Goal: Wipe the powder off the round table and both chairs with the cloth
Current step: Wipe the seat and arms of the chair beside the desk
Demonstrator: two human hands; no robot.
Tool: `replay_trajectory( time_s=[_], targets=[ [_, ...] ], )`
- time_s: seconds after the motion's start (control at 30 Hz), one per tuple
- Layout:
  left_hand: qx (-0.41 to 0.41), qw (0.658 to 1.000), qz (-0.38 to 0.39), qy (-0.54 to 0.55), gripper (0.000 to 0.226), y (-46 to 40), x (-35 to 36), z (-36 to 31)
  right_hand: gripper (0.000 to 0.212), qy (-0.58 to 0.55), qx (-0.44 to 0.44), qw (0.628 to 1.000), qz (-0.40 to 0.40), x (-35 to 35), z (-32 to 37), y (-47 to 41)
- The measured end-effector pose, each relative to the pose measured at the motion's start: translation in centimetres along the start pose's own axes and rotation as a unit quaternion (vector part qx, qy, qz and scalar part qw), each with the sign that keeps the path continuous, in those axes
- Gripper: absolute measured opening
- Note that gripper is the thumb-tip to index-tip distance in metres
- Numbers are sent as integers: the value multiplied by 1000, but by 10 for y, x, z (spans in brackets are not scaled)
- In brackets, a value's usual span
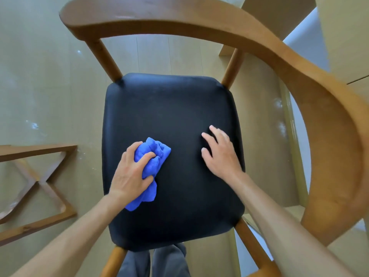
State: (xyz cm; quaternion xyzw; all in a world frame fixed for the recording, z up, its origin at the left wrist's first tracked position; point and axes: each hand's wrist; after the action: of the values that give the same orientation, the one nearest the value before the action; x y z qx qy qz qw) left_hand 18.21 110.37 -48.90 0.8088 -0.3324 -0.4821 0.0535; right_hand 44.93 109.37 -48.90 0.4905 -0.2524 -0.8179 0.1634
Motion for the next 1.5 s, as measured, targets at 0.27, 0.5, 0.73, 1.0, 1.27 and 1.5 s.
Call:
replay_trajectory(
  time_s=[0.27,0.5,0.73,1.0,1.27,1.5],
  targets=[
    [-74,961,41,265,58,0,-30,-15,72,-162,44,985,38,79,141,50],
    [-159,877,22,452,37,-9,-53,18,118,-131,182,971,82,89,222,19],
    [-156,955,-4,252,39,-31,-52,20,81,139,-109,983,38,82,136,44],
    [-141,983,112,-41,70,-26,-36,28,75,93,61,994,-13,-8,-56,57],
    [-154,957,164,-185,112,-28,-20,22,55,-332,520,778,-114,54,-18,99],
    [-156,956,165,-184,113,-29,-21,22,71,-428,563,700,-100,88,90,82]
  ],
)
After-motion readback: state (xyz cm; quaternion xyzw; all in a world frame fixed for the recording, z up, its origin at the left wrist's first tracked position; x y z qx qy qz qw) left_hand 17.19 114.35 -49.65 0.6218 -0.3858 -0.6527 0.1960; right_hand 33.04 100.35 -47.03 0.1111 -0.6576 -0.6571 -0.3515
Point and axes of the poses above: each hand's wrist, its own y-axis away from the middle knuckle, its own x-axis out of the palm, z = x × y, and after that the axes turned 14 degrees about z, right-handed
